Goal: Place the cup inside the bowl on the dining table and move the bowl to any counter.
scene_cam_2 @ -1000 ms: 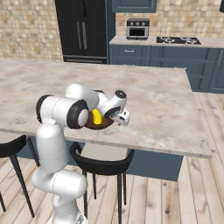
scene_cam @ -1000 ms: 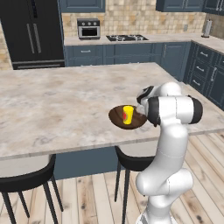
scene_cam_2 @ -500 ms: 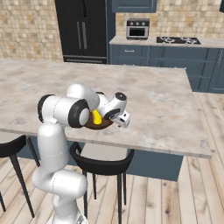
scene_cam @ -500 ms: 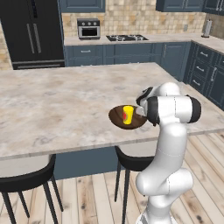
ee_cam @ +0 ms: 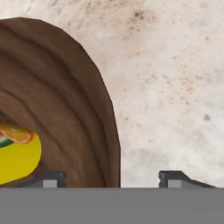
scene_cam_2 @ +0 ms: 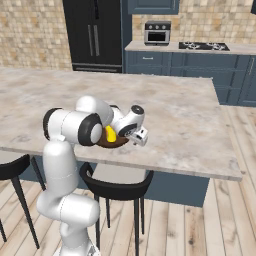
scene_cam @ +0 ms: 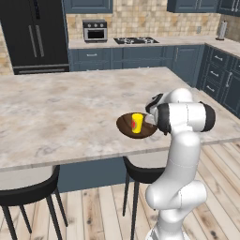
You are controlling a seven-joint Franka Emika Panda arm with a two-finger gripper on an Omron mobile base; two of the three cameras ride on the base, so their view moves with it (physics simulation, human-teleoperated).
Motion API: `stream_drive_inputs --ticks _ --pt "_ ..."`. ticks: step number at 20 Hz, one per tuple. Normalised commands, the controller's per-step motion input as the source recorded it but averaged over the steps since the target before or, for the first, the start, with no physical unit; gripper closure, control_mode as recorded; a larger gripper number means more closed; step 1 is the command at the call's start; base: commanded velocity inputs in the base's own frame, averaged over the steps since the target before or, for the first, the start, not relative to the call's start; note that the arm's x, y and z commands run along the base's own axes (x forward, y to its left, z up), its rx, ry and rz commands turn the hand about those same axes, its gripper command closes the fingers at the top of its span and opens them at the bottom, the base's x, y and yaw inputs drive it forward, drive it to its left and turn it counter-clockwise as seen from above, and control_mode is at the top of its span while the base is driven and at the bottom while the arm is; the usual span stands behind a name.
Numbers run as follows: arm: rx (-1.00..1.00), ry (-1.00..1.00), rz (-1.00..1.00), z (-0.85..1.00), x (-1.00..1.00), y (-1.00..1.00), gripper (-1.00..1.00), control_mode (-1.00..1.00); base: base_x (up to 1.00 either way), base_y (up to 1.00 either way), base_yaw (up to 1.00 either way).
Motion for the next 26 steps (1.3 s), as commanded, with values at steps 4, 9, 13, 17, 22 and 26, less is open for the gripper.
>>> stream_drive_inputs --ticks 4,9,13,17,22,26 --pt "0.0 0.0 0.0 0.0 0.0 0.01 1.0 -1.0 0.0 0.0 0.0" --pt "0.0 0.02 0.0 0.0 0.0 0.0 1.0 -1.0 0.0 0.0 0.0" --pt "0.0 0.02 0.0 0.0 0.0 0.0 1.0 -1.0 0.0 0.0 0.0" --pt "0.0 0.06 0.0 0.06 0.0 0.0 1.0 -1.0 0.0 0.0 0.0" --pt "0.0 0.02 0.0 0.18 0.0 0.0 1.0 -1.0 0.0 0.0 0.0" --pt "0.01 0.0 0.0 0.16 0.0 0.0 1.0 -1.0 0.0 0.0 0.0"
